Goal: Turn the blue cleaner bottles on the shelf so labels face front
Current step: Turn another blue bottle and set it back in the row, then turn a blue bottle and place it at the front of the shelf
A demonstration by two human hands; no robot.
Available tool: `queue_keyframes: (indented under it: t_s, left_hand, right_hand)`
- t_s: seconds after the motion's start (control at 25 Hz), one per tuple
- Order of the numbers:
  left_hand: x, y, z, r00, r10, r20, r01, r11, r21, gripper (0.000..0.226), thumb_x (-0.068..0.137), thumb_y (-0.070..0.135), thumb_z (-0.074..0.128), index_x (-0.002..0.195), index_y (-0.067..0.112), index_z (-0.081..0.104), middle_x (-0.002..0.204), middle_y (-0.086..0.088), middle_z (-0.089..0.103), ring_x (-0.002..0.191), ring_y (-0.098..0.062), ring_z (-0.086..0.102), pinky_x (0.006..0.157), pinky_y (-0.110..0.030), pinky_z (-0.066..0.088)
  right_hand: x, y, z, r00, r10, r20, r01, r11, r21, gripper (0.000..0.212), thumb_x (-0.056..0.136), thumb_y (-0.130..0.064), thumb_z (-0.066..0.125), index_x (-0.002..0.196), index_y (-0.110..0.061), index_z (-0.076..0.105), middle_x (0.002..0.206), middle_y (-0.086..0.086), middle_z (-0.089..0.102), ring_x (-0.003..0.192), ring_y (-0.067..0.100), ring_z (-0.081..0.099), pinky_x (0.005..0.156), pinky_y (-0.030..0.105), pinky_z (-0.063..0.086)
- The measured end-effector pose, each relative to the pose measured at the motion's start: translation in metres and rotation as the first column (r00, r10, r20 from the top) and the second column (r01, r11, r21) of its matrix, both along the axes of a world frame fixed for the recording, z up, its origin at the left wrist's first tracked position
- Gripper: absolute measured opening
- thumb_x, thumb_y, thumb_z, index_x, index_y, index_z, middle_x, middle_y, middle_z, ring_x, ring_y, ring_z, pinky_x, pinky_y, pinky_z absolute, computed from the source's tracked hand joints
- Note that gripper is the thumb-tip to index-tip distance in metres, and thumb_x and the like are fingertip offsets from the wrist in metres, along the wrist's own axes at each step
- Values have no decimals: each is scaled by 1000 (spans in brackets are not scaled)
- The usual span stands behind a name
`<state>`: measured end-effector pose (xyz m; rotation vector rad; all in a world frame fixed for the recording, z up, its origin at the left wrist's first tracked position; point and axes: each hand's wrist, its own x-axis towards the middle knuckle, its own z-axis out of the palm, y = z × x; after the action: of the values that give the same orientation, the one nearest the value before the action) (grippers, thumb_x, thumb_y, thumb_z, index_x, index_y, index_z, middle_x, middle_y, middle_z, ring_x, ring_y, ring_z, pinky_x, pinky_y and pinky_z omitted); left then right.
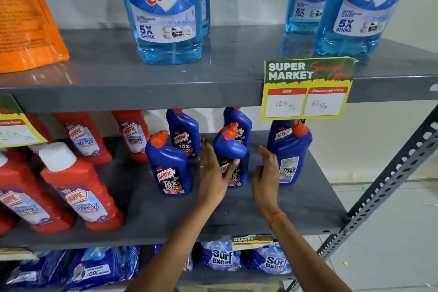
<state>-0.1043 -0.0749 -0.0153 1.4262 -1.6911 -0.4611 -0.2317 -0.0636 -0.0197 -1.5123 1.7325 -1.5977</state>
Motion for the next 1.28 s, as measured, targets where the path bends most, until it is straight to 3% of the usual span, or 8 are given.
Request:
queue_keyframes:
  t_s: [0.12, 0.24, 0.4, 0.64, 0.88, 0.96, 1.12, 1.28]
  left_hand:
    - [-24, 15, 15, 971, 153, 186, -122, 978, -169, 94, 83, 72, 18, 145, 1, 6, 153, -11, -3, 142, -27, 1, 115, -39, 12]
    - [-55, 26, 23, 931, 245, 270, -166, 944, -284, 84, 90, 61, 27, 145, 2, 4, 153, -17, 7, 143, -28, 10, 115, -41, 19]
    - [-105, 26, 25, 981, 41, 189, 17, 956, -294, 74, 91, 46, 40, 146, 13, 3, 153, -3, 6, 142, -11, 8, 115, -23, 14]
    - [-125, -22, 29, 973, -231, 4, 228, 964, 137, 69, 85, 24, 65, 141, 6, 29, 150, -13, 34, 139, -24, 32, 113, -32, 25]
    - [-128, -38, 31, 966, -256, -41, 259, 954, 150, 54, 73, 33, 76, 115, 8, 54, 111, -10, 67, 101, -26, 62, 86, -33, 48]
    - [-135, -33, 36, 983, -177, -49, 181, 980, 80, 55, 69, 49, 72, 103, 9, 58, 99, -9, 70, 88, -25, 64, 75, -35, 50]
    - [-150, -22, 54, 998, 58, 12, -59, 997, 54, 61, 58, 72, 57, 84, 16, 59, 81, 0, 68, 71, -19, 62, 61, -35, 49]
    - [-144, -22, 53, 885, -192, -423, 260, 959, 109, 45, 71, 52, 68, 102, 18, 64, 100, -5, 71, 94, -21, 67, 80, -38, 57]
  right_hand:
    - [-17, 11, 17, 998, -34, -45, 28, 992, -124, 54, 80, 15, 41, 126, -13, 46, 128, 8, 44, 117, 4, 36, 102, 4, 28]
    - [-44, 20, 27, 997, -56, -45, 44, 971, -234, 55, 80, 13, 40, 127, -14, 44, 130, 7, 40, 121, 4, 33, 106, 7, 27]
    - [-87, 24, 16, 998, -48, 50, 56, 982, -179, 55, 82, 9, 39, 134, -10, 37, 140, 16, 34, 133, 21, 30, 106, 8, 24]
    - [-114, 5, -31, 988, 79, 136, -104, 977, 188, 63, 85, -1, 55, 140, -7, 26, 141, 20, 37, 132, 35, 36, 111, 52, 32]
    - [-117, 6, -35, 984, 120, 132, -152, 951, 269, 69, 81, -5, 60, 141, -13, 25, 135, 17, 45, 125, 33, 44, 109, 48, 38]
    - [-115, 12, -30, 986, 142, 86, -161, 944, 287, 90, 75, -13, 71, 144, -13, 13, 146, 14, 33, 134, 31, 32, 110, 37, 29]
    - [-107, 12, -16, 995, 98, 19, -100, 955, 279, 119, 61, -30, 82, 146, -15, 0, 150, 12, 23, 135, 31, 24, 110, 44, 29]
    - [-123, 17, -3, 947, 211, 243, -241, 965, 102, 87, 56, -29, 66, 136, -24, 33, 111, 10, 57, 84, 14, 58, 70, 20, 52]
